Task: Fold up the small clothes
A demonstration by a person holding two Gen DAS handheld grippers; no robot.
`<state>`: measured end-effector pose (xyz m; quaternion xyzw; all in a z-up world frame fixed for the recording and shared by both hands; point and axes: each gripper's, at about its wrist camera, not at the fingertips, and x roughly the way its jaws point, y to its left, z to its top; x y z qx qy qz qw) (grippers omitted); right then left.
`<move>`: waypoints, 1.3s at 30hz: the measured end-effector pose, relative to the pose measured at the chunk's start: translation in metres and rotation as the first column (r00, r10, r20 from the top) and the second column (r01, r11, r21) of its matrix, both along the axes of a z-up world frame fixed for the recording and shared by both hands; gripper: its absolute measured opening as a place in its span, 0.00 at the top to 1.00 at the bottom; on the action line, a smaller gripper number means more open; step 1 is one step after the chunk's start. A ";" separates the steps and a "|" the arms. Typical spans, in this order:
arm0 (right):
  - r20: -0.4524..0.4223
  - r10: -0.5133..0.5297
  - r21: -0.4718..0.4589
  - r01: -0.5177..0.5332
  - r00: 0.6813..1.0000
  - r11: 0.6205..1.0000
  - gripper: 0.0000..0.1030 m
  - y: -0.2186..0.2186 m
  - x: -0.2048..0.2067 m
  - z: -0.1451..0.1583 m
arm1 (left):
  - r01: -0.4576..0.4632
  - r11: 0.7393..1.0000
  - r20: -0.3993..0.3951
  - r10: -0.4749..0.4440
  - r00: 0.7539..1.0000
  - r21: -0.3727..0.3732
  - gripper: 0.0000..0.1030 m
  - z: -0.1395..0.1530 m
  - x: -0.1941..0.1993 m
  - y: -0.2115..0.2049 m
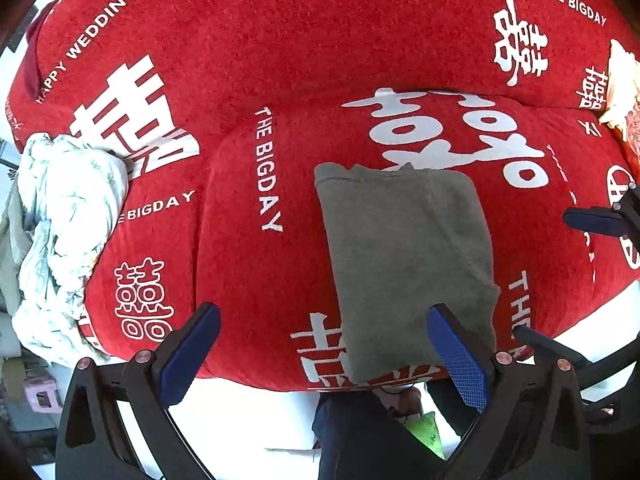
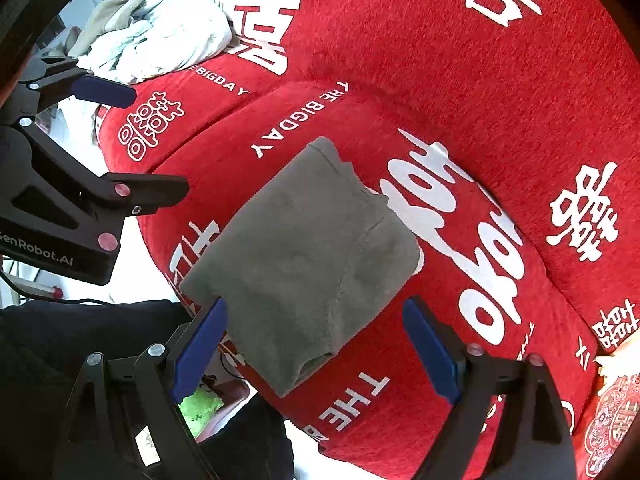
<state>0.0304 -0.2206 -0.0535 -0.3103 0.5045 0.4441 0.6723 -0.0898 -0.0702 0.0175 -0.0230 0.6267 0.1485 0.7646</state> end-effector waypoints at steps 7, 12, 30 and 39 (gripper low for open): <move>0.007 0.005 -0.008 -0.005 1.000 1.000 0.11 0.000 0.000 0.000 | -0.009 1.000 -0.021 0.009 1.000 0.012 0.00 -0.004 -0.001 -0.002; 0.005 0.007 -0.009 -0.007 1.000 1.000 0.11 0.000 0.001 0.000 | -0.011 1.000 -0.029 0.012 0.999 0.014 0.00 -0.006 -0.002 -0.004; 0.011 0.029 -0.007 -0.029 1.000 1.000 0.11 0.004 0.005 0.001 | -0.011 1.000 -0.033 0.011 0.999 0.015 0.00 -0.007 -0.003 -0.008; 0.008 0.038 -0.006 -0.038 0.999 0.999 0.11 0.005 0.007 0.001 | -0.012 1.000 -0.035 0.013 0.999 0.013 0.00 -0.007 -0.003 -0.009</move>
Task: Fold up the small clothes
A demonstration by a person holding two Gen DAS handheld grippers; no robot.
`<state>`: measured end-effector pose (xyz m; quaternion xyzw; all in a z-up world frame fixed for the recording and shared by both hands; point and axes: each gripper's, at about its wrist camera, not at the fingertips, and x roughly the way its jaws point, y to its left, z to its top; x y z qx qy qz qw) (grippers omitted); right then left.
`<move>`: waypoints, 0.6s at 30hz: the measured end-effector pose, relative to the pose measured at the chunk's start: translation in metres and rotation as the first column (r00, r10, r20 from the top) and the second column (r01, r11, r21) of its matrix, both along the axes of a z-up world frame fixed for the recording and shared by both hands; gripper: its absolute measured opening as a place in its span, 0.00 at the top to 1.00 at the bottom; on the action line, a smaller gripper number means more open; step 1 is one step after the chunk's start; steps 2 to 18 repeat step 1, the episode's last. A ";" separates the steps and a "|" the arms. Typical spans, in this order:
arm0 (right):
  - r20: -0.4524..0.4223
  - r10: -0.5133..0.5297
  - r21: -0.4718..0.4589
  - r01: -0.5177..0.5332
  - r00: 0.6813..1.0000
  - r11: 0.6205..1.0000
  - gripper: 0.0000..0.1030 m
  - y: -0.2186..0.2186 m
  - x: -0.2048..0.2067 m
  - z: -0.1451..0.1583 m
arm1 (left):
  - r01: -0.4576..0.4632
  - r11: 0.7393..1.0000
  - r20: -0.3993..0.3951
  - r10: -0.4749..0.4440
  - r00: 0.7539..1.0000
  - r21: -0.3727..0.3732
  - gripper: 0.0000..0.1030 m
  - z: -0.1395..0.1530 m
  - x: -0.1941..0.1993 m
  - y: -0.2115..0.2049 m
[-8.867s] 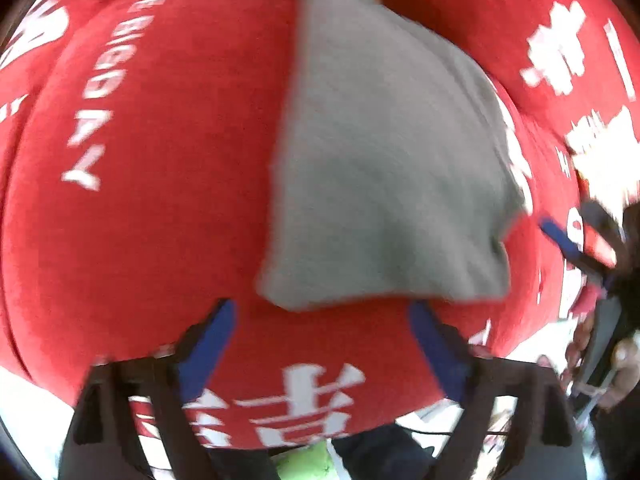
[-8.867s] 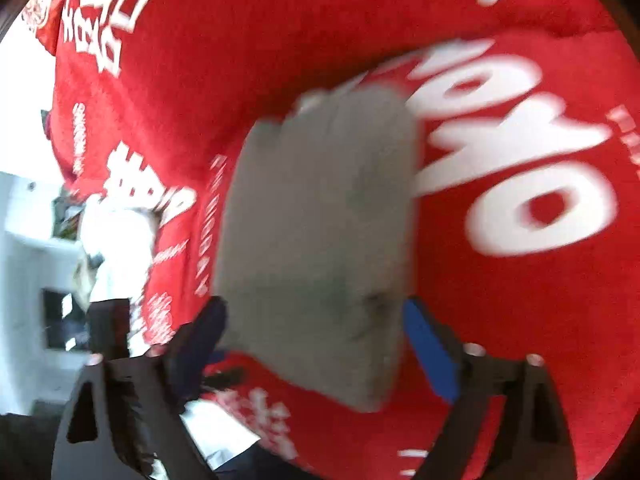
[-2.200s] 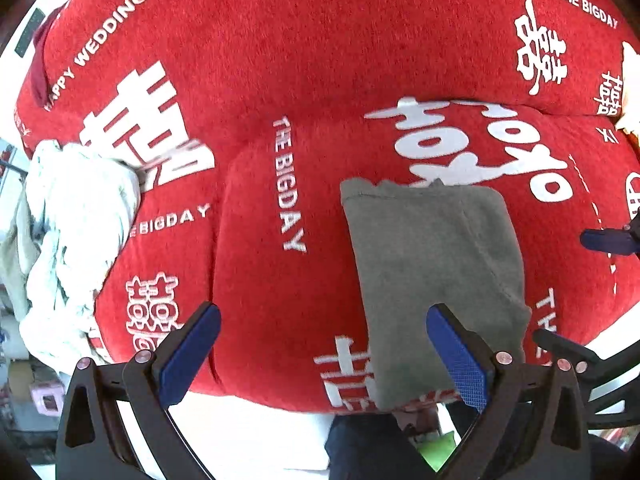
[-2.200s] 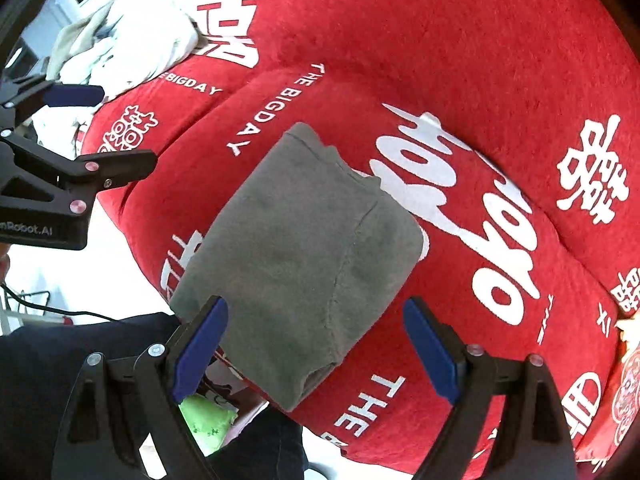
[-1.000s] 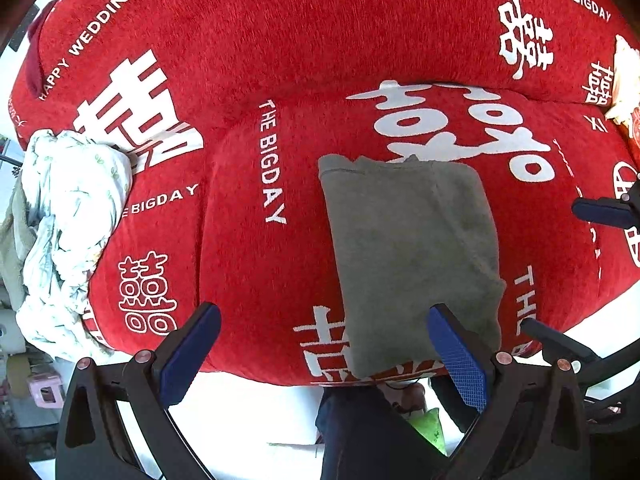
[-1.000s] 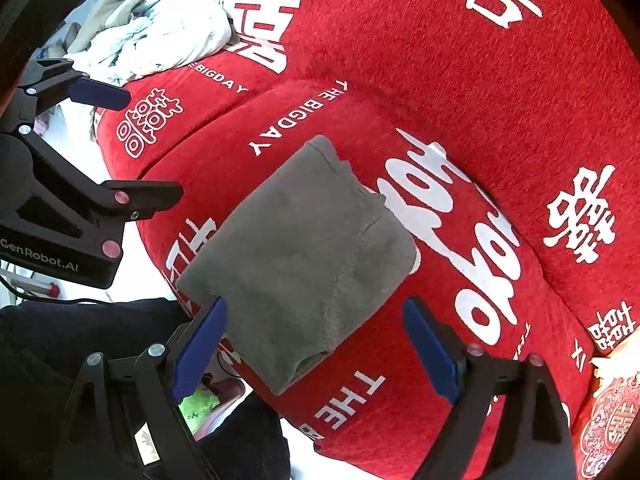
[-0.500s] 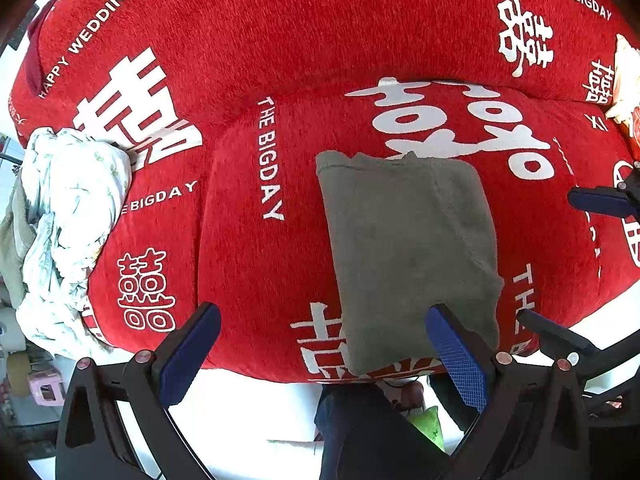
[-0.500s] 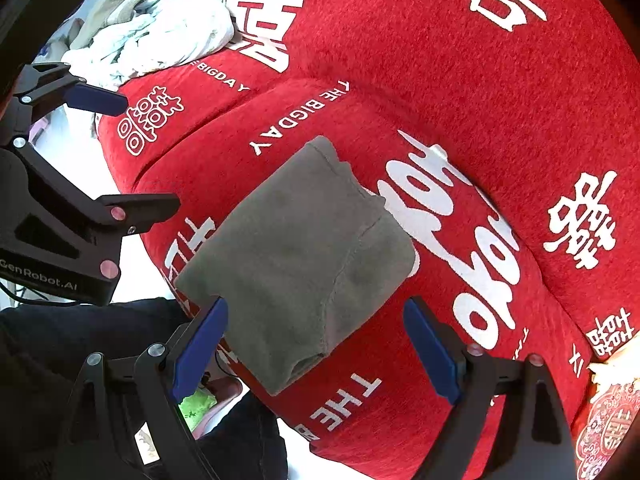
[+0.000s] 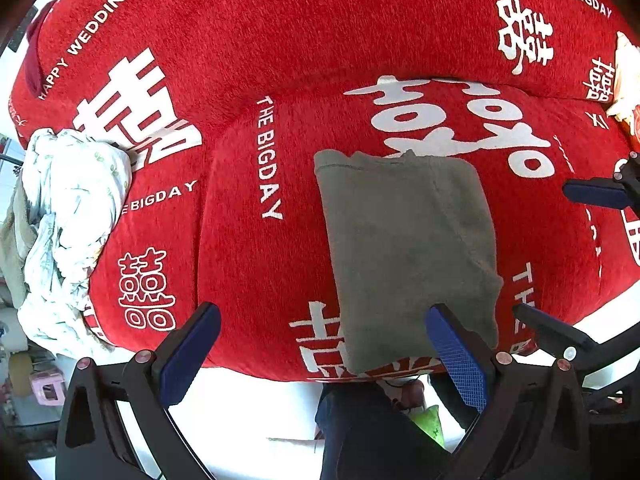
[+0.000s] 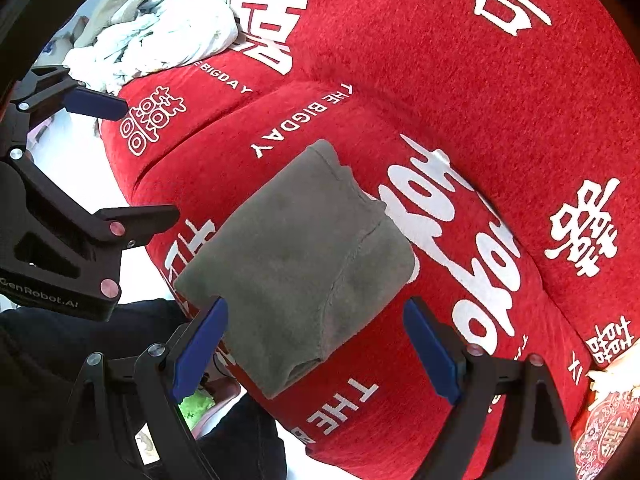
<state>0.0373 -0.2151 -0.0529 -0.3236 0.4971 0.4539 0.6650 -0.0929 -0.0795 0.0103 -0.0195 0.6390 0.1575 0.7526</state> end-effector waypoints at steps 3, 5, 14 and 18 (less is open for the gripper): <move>0.001 0.000 0.000 0.000 1.000 1.000 0.11 0.000 0.000 0.000 | 0.000 1.000 -0.003 0.000 1.000 -0.002 0.00 0.000 0.000 0.000; 0.001 0.000 0.000 0.000 1.000 1.000 0.11 0.000 0.000 0.000 | 0.000 1.000 -0.003 0.000 1.000 -0.002 0.00 0.000 0.000 0.000; 0.001 0.000 0.000 0.000 1.000 1.000 0.11 0.000 0.000 0.000 | 0.000 1.000 -0.003 0.000 1.000 -0.002 0.00 0.000 0.000 0.000; 0.001 0.000 0.000 0.000 1.000 1.000 0.11 0.000 0.000 0.000 | 0.000 1.000 -0.003 0.000 1.000 -0.002 0.00 0.000 0.000 0.000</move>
